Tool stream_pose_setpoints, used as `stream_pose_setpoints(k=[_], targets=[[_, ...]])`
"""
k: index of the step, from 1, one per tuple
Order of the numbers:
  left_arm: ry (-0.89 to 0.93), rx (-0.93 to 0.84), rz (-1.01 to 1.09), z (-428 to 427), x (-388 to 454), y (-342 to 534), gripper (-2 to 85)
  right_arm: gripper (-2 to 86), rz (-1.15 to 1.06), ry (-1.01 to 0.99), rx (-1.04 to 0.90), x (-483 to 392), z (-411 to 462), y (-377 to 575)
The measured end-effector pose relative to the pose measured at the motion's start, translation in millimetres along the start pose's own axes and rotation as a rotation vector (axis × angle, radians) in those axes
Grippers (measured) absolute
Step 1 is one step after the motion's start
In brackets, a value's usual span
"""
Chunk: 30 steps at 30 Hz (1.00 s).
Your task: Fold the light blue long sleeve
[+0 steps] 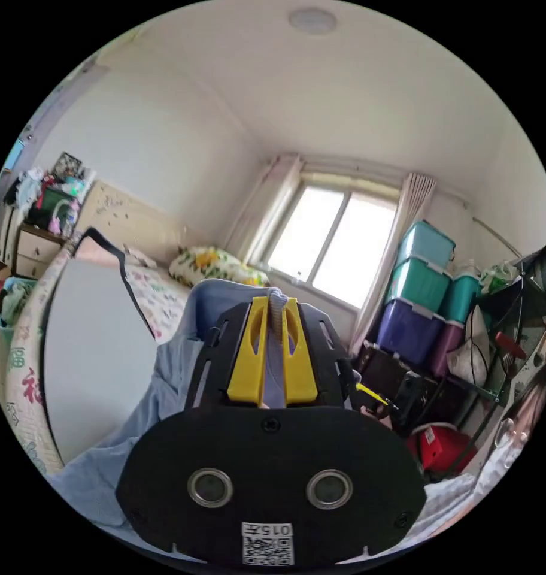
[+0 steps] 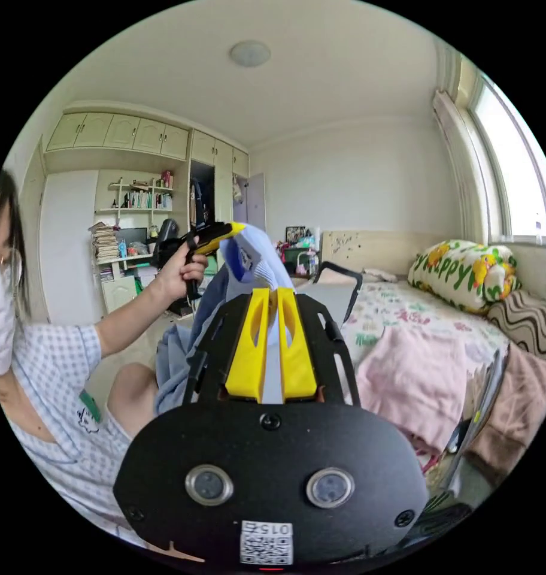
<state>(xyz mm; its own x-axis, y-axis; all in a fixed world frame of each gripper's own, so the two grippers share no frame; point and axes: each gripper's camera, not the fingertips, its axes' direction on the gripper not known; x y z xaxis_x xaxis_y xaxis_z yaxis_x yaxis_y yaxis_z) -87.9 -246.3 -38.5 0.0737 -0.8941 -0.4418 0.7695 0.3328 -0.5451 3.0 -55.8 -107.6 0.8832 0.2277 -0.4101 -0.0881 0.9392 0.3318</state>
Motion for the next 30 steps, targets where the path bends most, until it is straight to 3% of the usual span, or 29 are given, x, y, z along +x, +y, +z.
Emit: stream_pose_setpoints(k=[5, 10, 15, 19, 24, 30], targets=[[-0.063, 0.211, 0.114, -101.1, 71.0, -51.7, 1.0, 0.9, -0.094, 0.106, 0.071, -66.4, -14.7, -79.0], [-0.254, 0.44, 0.318, -157.0, 152.1, -67.7, 0.8, 1.0, -0.038, 0.142, 0.181, -109.3, -41.4, -129.9], [-0.274, 0.569, 0.328, -188.1, 220.3, -75.4, 0.8, 0.9, 0.13, 0.101, 0.385, -132.9, -82.2, -154.0], [-0.25, 0.665, 0.395, -206.8, 259.9, -67.1, 0.8, 0.8, 0.143, 0.085, 0.497, -154.3, -116.2, -156.5], [-0.462, 0.831, 0.875, -225.3, 366.1, -29.4, 0.8, 0.7, -0.012, 0.249, 0.652, -202.0, -164.5, -151.8], [-0.523, 0.85, 1.03, -223.4, 399.0, -42.0, 0.8, 0.6, -0.239, 0.62, 0.86, -267.4, -176.0, -138.2]])
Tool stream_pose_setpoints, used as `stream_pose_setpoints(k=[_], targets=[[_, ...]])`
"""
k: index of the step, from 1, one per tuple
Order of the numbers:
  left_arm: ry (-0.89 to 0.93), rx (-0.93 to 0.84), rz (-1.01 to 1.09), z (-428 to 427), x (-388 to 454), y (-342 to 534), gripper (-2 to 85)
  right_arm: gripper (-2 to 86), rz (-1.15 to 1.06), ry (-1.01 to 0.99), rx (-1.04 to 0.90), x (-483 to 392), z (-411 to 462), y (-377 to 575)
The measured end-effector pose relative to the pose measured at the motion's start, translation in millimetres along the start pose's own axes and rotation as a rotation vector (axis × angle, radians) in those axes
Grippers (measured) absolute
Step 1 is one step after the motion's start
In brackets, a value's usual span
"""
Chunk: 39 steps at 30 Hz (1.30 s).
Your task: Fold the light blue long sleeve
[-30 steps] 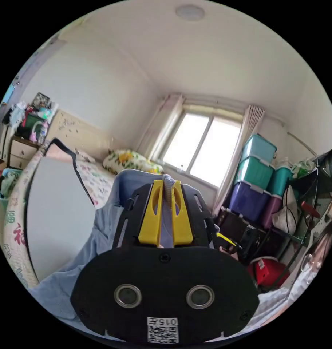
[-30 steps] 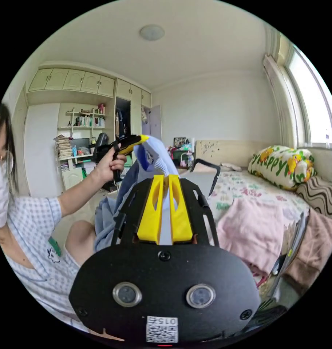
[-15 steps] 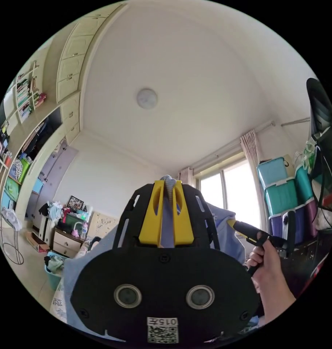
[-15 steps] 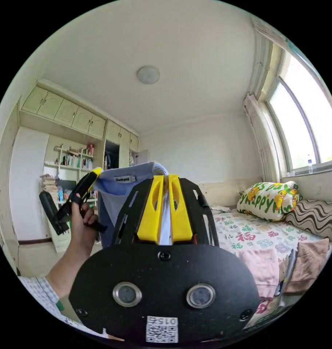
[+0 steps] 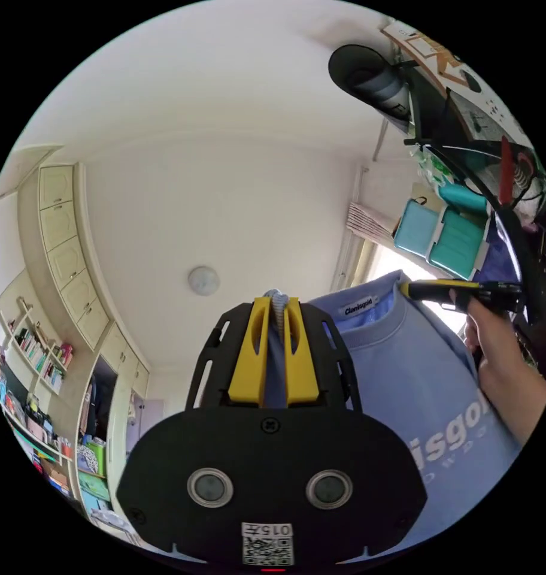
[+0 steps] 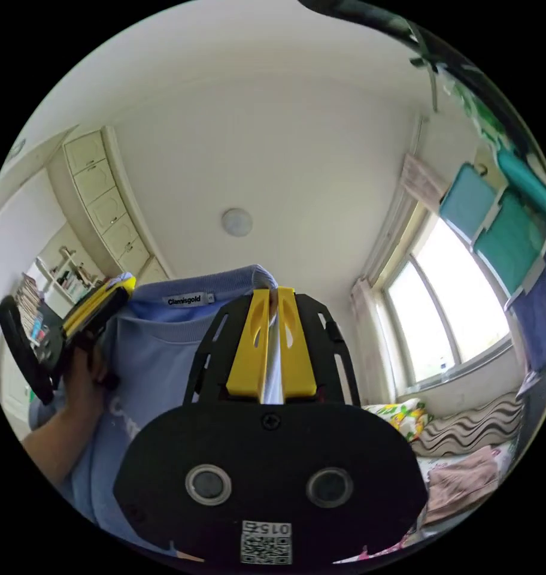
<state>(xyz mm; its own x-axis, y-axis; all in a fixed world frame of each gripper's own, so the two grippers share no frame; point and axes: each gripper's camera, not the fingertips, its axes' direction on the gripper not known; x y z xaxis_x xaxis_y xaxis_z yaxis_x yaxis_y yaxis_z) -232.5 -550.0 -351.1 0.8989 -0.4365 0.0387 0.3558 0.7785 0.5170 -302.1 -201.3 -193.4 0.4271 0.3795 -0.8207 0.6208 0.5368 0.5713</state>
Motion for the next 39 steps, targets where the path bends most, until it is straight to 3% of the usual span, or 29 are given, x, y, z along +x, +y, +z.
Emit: stream_pose_setpoints(k=[3, 10, 16, 19, 21, 22, 24, 26, 32, 39], targets=[[-0.098, 0.025, 0.111, 11.0, 14.4, 7.6, 0.8, 0.5, -0.152, 0.102, 0.084, -30.9, 4.2, 5.6], [-0.102, -0.084, 0.168, 96.9, 7.2, 90.3, 1.2, 0.7, -0.41, 0.163, 0.129, -80.0, 77.9, 73.5], [-0.065, -0.362, 0.123, 235.6, -6.4, 279.7, 2.5, 1.0, -0.572, 0.088, -0.066, -129.5, 224.7, 207.5], [0.018, -0.609, 0.076, 300.7, -7.0, 418.5, 4.4, 1.4, -0.644, -0.015, -0.334, -149.8, 321.2, 311.8], [0.167, -1.006, -0.064, 343.1, -7.1, 551.3, 6.4, 2.3, -0.659, -0.152, -0.71, -167.6, 392.6, 420.2], [0.208, -1.099, -0.097, 348.1, -6.3, 584.6, 6.8, 2.5, -0.65, -0.194, -0.805, -171.1, 405.1, 449.3], [0.371, -1.38, -0.243, 343.9, -7.5, 698.8, 7.5, 3.6, -0.633, -0.34, -1.199, -182.9, 431.4, 562.5], [0.474, -1.503, -0.327, 325.4, -14.4, 756.1, 7.8, 4.0, -0.604, -0.443, -1.373, -185.1, 424.4, 625.3], [0.622, -1.59, -0.562, 249.7, -103.0, 765.8, 7.9, -0.7, -0.637, -0.545, -1.377, -140.6, 347.3, 662.1], [0.541, -1.762, -0.585, 121.1, -198.5, 658.2, 9.9, 1.3, -0.018, -0.764, -1.566, 3.6, 269.2, 602.3]])
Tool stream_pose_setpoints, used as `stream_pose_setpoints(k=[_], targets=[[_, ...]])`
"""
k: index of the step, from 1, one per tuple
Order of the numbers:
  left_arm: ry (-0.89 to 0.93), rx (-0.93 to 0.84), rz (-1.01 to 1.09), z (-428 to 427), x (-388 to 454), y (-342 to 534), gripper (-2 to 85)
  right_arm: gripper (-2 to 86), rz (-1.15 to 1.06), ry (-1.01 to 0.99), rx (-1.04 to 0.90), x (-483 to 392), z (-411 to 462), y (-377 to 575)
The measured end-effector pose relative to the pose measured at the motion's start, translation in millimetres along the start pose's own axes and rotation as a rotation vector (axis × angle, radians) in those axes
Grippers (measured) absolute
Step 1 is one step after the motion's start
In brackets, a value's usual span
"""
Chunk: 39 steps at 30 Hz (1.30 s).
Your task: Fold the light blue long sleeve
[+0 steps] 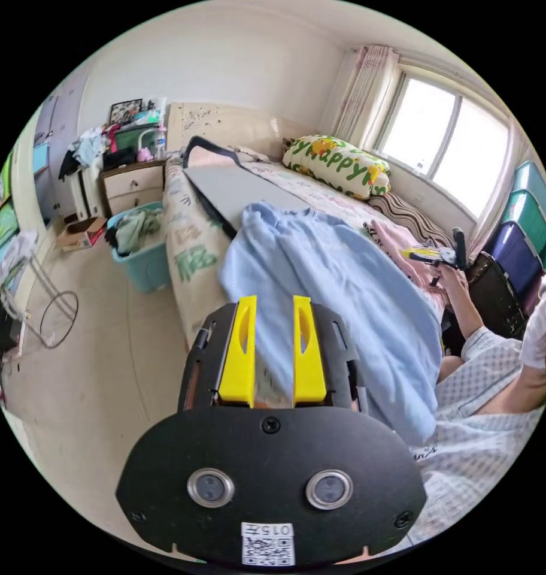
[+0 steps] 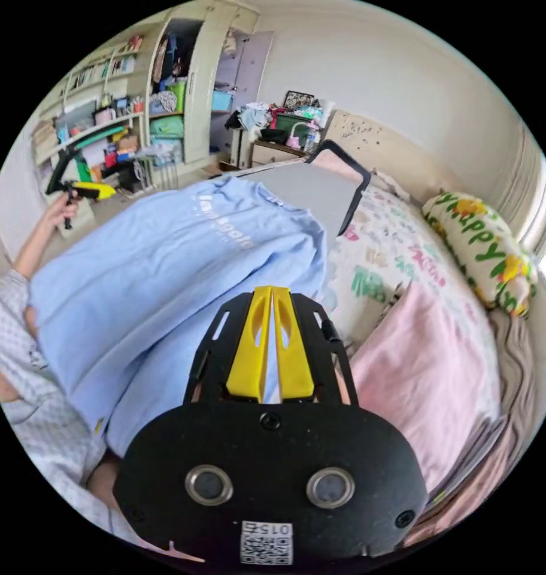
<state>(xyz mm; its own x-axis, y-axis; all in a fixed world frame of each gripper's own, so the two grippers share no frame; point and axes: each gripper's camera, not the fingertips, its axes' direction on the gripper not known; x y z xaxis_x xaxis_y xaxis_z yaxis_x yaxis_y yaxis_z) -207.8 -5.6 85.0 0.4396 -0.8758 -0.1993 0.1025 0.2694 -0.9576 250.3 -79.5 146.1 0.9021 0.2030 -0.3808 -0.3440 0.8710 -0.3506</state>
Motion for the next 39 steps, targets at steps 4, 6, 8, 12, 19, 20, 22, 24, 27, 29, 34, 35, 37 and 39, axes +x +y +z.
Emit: stream_pose_setpoints(k=[4, 6, 8, 12, 19, 20, 22, 24, 27, 29, 34, 35, 37, 39], targets=[[-0.01, -0.072, -0.107, -17.1, -4.6, 63.9, 11.8, 8.0, 0.173, -0.097, -0.045, 17.6, -17.5, 74.1], [0.134, -0.042, -0.152, -23.9, -1.4, 86.9, 12.4, 10.4, 0.253, -0.123, -0.065, 19.4, -25.1, 114.3], [0.226, 0.003, -0.178, -30.1, 3.4, 94.7, 12.9, 11.5, 0.296, -0.127, -0.051, 18.2, -33.4, 135.1], [0.213, 0.0, -0.151, -48.4, 32.1, 86.8, 14.5, 12.4, 0.298, -0.181, -0.073, 9.0, -44.1, 150.7], [0.145, -0.06, -0.019, -61.2, 85.3, 70.1, 12.7, 11.6, 0.182, -0.068, -0.155, -21.4, -39.7, 140.8], [0.129, -0.054, 0.0, -64.0, 93.5, 69.1, 11.3, 10.5, 0.164, -0.036, -0.163, -26.2, -39.2, 139.7], [0.185, -0.044, 0.034, -67.6, 103.0, 68.1, 7.0, 9.1, 0.135, -0.028, -0.168, -32.3, -39.3, 139.0], [0.214, -0.046, 0.023, -69.4, 106.8, 64.3, 2.6, 6.9, 0.106, -0.03, -0.18, -37.1, -40.2, 137.8], [0.175, -0.042, 0.029, -78.0, 114.1, 56.3, 1.2, 2.5, 0.094, -0.093, -0.222, -34.5, -41.8, 132.1], [0.081, -0.048, 0.044, -90.9, 121.6, 47.4, 0.8, 1.6, 0.083, -0.08, -0.242, -31.6, -48.5, 125.0], [-0.357, -0.068, 0.08, -138.2, 137.0, 6.1, 0.4, 0.3, 0.076, 0.293, -0.201, -13.3, -107.2, 84.5], [-0.507, -0.071, 0.076, -145.5, 136.3, -6.9, 0.3, 0.2, 0.095, 0.432, -0.179, -0.9, -126.0, 69.7], [-0.751, -0.07, 0.053, -148.2, 129.2, -25.8, 0.3, 0.4, 0.142, 0.639, -0.143, 24.8, -148.7, 45.5], [-0.956, -0.092, 0.006, -133.1, 106.1, -44.8, 0.4, 0.9, 0.246, 0.838, -0.1, 69.9, -162.8, 15.4]])
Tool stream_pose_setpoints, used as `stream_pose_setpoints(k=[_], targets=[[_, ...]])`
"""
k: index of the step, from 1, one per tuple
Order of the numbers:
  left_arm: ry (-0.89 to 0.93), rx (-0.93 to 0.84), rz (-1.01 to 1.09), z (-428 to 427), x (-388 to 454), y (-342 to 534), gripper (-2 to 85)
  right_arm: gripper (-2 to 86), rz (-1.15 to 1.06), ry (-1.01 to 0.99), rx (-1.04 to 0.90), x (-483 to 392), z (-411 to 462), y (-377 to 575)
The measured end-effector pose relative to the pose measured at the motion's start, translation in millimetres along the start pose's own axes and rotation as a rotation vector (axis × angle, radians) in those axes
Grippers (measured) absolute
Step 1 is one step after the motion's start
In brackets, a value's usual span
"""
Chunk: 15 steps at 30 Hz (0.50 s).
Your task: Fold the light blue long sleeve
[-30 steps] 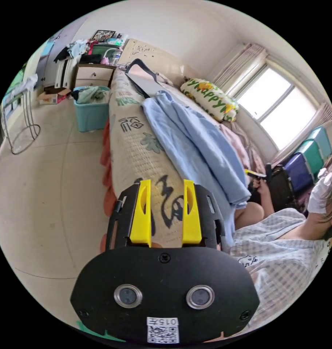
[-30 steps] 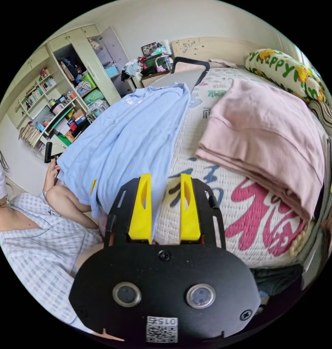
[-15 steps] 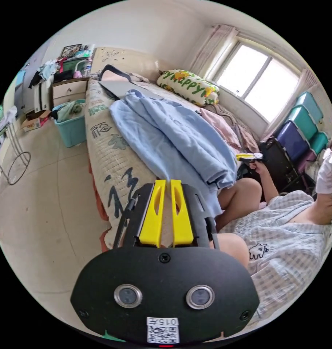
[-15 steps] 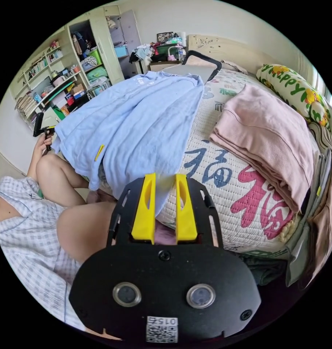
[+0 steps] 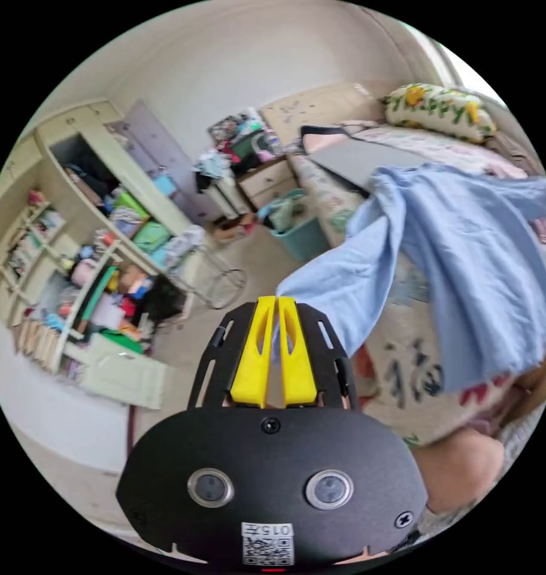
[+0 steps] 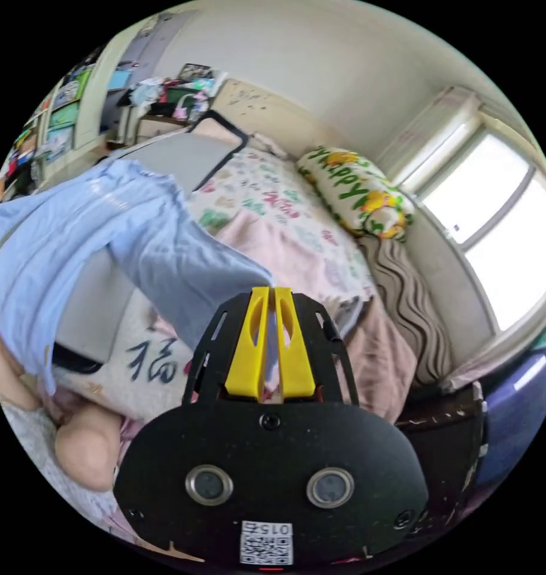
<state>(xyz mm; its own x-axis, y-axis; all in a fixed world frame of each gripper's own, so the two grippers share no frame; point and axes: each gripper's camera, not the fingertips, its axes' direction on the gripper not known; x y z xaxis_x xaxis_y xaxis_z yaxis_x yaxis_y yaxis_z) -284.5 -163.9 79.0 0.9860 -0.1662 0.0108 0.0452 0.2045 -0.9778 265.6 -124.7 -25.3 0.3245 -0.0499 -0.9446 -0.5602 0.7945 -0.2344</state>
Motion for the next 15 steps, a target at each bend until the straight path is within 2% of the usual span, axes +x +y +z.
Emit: stream_pose_setpoints(k=[2, 3, 5, 7, 10, 12, 15], targets=[[-0.012, -0.053, -0.033, 28.2, 3.2, -5.3, 0.6, 2.3, 0.063, 0.002, -0.048, 13.5, 28.0, -17.3], [0.03, -0.093, -0.059, 43.7, 5.7, -1.4, 0.8, 3.9, 0.099, -0.025, -0.165, 16.0, 53.5, -20.2], [0.082, -0.101, -0.098, 49.6, 8.2, 17.6, 1.2, 6.4, 0.11, -0.069, -0.238, 7.3, 75.6, -8.9], [0.136, -0.056, -0.128, 37.6, 8.4, 46.8, 1.6, 7.5, 0.044, -0.187, -0.188, -14.7, 74.1, 22.6], [0.286, 0.041, -0.169, -0.9, 7.9, 99.9, 2.5, 7.3, -0.078, -0.463, -0.088, -56.5, 49.3, 97.7], [0.524, 0.144, -0.097, -35.8, 21.4, 134.6, 3.6, 6.9, -0.176, -0.704, -0.039, -90.0, 26.2, 157.5], [0.771, 0.209, 0.01, -62.2, 48.0, 162.1, 6.3, 7.9, -0.276, -0.968, -0.029, -131.0, 7.2, 216.5]])
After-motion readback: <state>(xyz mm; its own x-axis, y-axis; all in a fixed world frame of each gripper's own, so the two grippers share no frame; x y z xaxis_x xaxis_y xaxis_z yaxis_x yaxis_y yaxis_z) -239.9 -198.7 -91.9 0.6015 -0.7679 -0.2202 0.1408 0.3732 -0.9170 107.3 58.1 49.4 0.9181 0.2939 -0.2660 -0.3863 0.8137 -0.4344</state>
